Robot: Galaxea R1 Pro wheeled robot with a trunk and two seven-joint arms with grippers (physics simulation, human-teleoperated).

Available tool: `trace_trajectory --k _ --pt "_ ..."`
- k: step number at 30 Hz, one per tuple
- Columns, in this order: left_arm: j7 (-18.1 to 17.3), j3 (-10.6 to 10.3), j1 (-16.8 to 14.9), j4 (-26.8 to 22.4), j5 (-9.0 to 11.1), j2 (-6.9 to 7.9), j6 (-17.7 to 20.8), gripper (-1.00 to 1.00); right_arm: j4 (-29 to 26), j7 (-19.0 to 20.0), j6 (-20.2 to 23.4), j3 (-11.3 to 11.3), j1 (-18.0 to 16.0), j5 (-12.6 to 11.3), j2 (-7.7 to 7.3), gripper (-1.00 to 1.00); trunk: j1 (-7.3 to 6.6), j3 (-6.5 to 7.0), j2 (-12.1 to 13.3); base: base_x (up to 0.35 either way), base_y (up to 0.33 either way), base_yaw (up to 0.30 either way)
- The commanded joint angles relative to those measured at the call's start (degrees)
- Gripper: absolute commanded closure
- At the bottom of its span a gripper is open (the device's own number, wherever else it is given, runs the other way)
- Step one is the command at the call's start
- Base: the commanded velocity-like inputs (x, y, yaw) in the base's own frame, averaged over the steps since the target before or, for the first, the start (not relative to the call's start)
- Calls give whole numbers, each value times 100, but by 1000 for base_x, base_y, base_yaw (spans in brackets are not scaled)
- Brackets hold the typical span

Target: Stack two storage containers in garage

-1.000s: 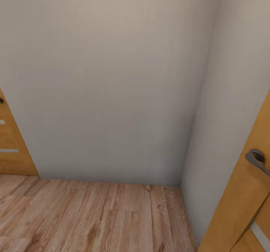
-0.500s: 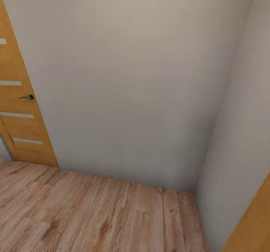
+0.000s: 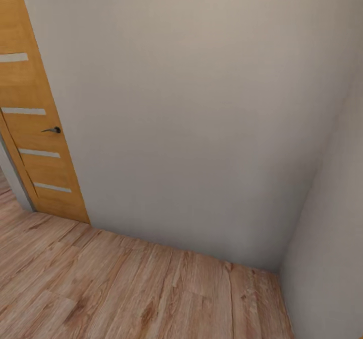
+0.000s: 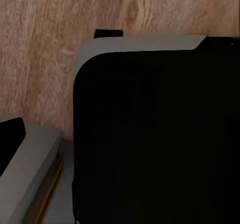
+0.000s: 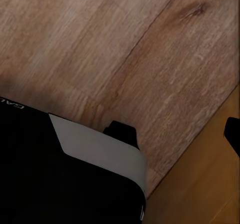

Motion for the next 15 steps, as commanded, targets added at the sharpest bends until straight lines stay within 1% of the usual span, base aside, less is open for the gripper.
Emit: trace_trajectory --k 1,10,12,15 --pt "1 2 0 -4 19 2 -6 -100 16 -13 -32 47 -6 -54 4 -100 3 -5 -2 319 0 4" --pt "1 1 0 -4 19 6 -5 -100 16 -14 -22 47 -6 -54 4 -100 3 -5 -2 321 0 1" --pt "1 2 0 -4 19 6 -3 -100 16 -12 -23 47 -6 -53 4 -100 3 -5 -2 321 0 134" --pt "1 2 0 -4 19 3 -5 -100 16 -16 -23 47 -6 -49 4 -100 3 -5 -2 321 0 229"
